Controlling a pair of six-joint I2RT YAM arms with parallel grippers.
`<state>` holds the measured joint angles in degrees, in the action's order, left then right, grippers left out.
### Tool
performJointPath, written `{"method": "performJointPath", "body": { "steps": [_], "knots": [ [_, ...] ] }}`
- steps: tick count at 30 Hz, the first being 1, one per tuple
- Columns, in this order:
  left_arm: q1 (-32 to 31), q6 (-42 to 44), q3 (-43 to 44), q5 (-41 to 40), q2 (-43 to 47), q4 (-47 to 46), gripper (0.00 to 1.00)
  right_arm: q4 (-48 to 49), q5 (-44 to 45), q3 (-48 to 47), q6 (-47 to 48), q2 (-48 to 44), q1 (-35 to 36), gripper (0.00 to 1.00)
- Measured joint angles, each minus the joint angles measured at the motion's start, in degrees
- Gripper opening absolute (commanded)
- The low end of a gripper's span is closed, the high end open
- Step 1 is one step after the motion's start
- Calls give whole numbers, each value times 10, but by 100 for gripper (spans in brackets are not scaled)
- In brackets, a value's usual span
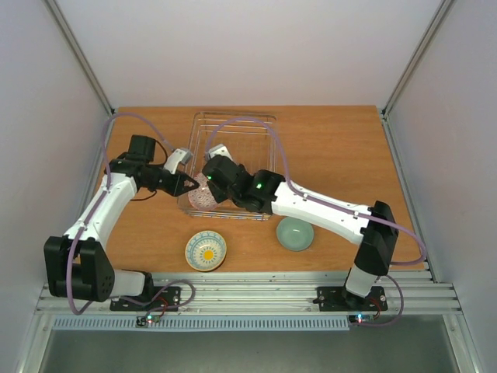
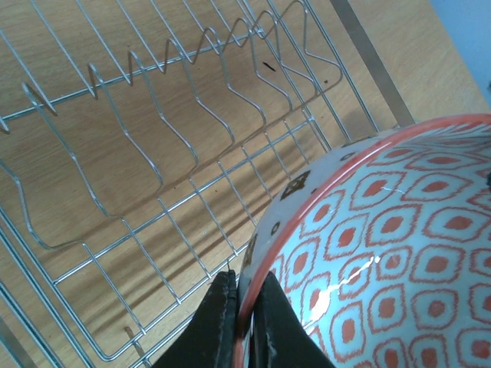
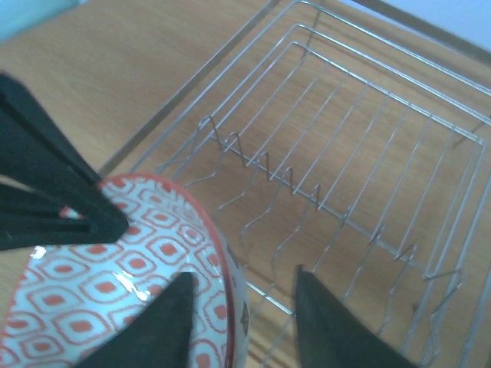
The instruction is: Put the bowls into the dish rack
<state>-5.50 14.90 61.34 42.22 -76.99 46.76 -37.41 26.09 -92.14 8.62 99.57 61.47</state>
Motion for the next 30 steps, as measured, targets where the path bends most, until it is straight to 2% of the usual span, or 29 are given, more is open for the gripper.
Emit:
{"method": "performJointPath", "body": {
  "steps": [3,4,6,11,15,20,30],
  "knots": [
    [0,23,-1,11,0,6,1,28,-10,32,5,-28,0,63],
    [0,37,-1,22,0,8,0,37,-15,48,5,-43,0,72],
    [0,42,-1,30,0,8,0,58,-28,79,4,-77,0,85],
    [0,67,-17,80,3,-7,0,117,-69,152,-7,-148,-1,98],
    [0,72,-32,109,3,-23,1,177,-121,226,-23,-200,-5,99],
    [0,78,-38,146,3,-50,0,232,-173,280,-51,-222,-8,99],
    [7,78,-71,222,21,-95,1,294,-191,351,-129,-249,-10,97]
  ]
}}
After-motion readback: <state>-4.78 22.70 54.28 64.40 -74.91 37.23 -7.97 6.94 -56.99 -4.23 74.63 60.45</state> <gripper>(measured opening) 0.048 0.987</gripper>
